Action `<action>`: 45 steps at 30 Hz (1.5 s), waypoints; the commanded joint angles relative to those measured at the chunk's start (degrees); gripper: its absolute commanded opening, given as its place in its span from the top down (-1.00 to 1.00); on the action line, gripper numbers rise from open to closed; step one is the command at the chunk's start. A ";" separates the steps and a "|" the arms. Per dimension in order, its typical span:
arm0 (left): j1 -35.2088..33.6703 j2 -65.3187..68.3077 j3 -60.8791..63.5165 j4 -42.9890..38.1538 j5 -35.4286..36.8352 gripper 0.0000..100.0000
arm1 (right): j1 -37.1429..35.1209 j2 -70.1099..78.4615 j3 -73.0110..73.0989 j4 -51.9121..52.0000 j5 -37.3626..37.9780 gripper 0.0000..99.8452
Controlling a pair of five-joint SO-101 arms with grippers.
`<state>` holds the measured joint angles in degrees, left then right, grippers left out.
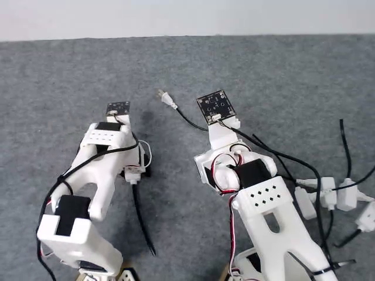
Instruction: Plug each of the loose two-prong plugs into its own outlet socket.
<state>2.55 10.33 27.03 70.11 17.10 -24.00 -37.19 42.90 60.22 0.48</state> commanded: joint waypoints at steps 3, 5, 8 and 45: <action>1.14 -0.88 -2.86 2.20 0.62 0.52 | 0.13 -1.45 -0.62 0.13 0.70 0.63; 1.32 -0.88 -2.68 2.20 -0.70 0.52 | 0.13 -1.45 -0.62 0.13 0.70 0.63; 1.85 -1.14 -2.77 2.37 -7.21 0.50 | 0.13 -1.36 -0.62 0.04 0.70 0.63; -18.64 -23.21 23.78 -18.90 -15.12 0.27 | 9.63 30.20 -3.16 -36.53 30.77 0.63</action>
<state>-15.91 -17.10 55.25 52.88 2.68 -16.79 -12.04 46.59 25.32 25.89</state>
